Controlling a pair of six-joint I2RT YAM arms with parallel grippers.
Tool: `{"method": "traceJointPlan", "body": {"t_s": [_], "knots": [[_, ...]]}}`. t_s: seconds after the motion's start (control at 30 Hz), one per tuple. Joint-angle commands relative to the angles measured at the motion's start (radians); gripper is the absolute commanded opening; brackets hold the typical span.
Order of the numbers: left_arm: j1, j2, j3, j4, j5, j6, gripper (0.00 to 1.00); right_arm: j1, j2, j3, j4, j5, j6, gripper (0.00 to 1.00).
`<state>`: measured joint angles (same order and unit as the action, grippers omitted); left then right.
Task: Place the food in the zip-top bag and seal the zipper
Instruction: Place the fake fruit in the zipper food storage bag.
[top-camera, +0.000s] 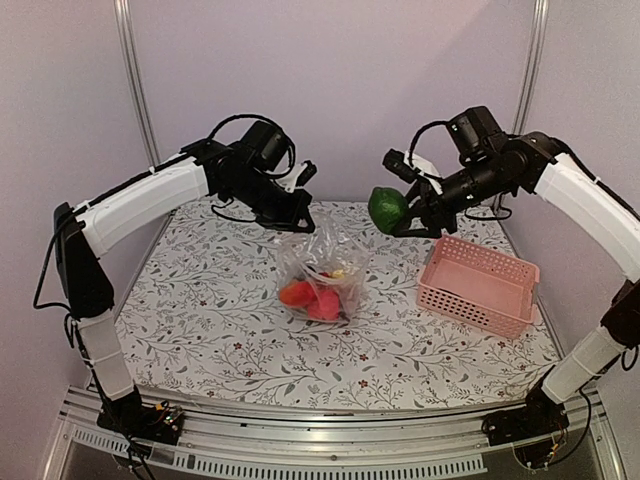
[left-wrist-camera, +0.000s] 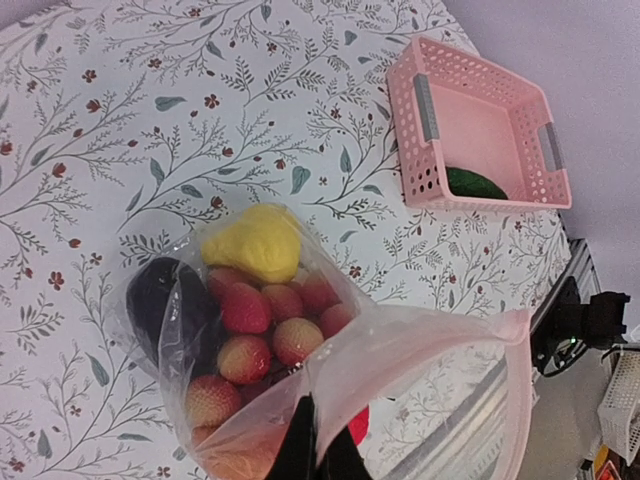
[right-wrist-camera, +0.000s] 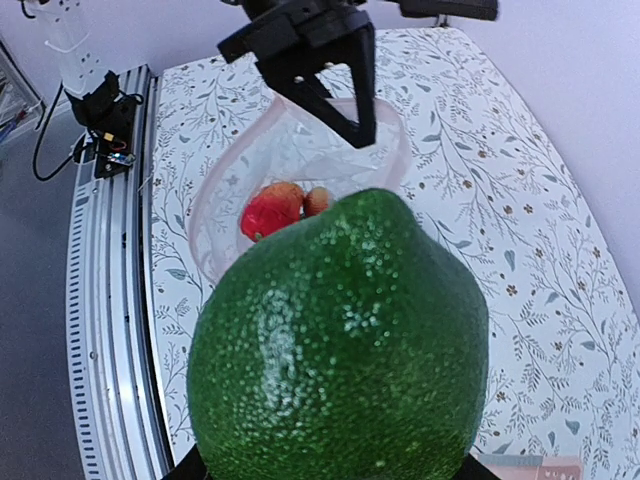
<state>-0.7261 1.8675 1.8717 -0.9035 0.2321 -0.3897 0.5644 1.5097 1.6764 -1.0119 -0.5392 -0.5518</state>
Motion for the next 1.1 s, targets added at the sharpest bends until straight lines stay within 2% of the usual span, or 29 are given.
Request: {"method": "traceJointPlan", "body": {"t_s": [0.0,0.23,0.33,0.5,0.57,0.8,1.07], "knots": [[0.011,0.013,0.01,0.024,0.002,-0.019,0.0,0.123,0.097,0.07,-0.001,-0.007,-0.028,0.4],[0.011,-0.004,0.008,0.03,0.013,-0.023,0.0,0.21,0.255,0.164,0.066,0.04,-0.017,0.43],[0.011,-0.014,0.003,0.031,0.014,-0.022,0.0,0.227,0.297,0.185,0.081,0.053,-0.009,0.53],[0.011,-0.024,-0.008,0.031,0.004,-0.021,0.0,0.24,0.325,0.199,0.074,0.09,0.002,0.74],[0.011,-0.024,-0.007,0.031,0.004,-0.022,0.0,0.24,0.315,0.193,0.065,0.098,-0.004,0.78],[0.012,-0.016,0.006,0.031,0.004,-0.021,0.0,0.201,0.195,0.131,0.082,0.156,0.014,0.77],[0.012,-0.014,0.005,0.032,-0.003,-0.015,0.0,0.004,0.067,-0.059,0.065,0.221,0.023,0.72]]}}
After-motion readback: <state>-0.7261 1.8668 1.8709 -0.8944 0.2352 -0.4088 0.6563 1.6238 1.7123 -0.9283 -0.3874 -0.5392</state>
